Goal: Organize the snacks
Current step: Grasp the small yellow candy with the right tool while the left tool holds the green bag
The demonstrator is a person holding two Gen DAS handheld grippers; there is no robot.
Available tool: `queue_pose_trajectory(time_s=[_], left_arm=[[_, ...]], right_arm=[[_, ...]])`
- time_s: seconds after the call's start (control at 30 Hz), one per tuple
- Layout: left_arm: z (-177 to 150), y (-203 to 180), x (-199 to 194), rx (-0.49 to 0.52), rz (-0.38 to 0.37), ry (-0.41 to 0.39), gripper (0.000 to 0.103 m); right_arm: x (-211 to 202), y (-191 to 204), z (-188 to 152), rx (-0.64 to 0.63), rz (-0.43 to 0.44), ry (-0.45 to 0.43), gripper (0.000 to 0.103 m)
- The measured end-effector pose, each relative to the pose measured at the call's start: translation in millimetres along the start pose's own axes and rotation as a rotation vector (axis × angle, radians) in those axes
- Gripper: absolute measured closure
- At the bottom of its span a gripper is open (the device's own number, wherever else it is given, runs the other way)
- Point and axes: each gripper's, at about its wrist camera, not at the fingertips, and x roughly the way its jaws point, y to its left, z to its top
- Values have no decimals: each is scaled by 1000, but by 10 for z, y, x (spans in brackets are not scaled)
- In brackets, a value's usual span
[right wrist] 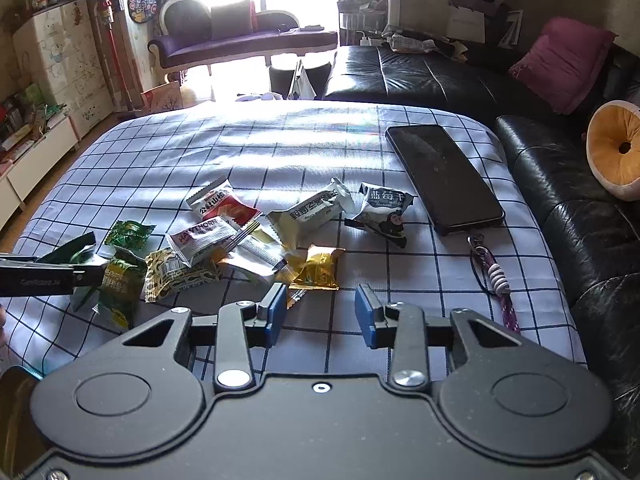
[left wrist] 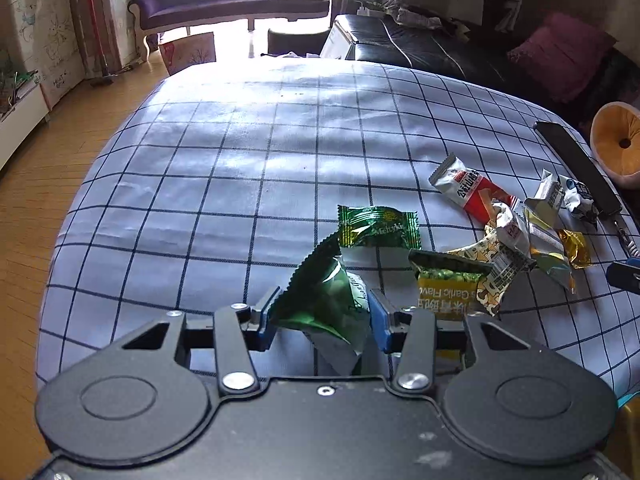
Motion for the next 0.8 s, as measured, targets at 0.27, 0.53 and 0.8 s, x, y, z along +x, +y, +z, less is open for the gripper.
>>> queue_pose_trajectory(time_s=[0.27, 0.53, 0.8], left_arm=[[-108, -9, -37, 13, 23, -5, 55], [-161, -101, -12, 56, 60, -30, 55], [-137, -88, 5, 38, 52, -28, 57]], right_arm=[[319, -10, 125, 0, -15, 29, 57], [552, -54, 124, 31, -35, 58, 57], [601, -49, 170, 14, -49, 41, 57]])
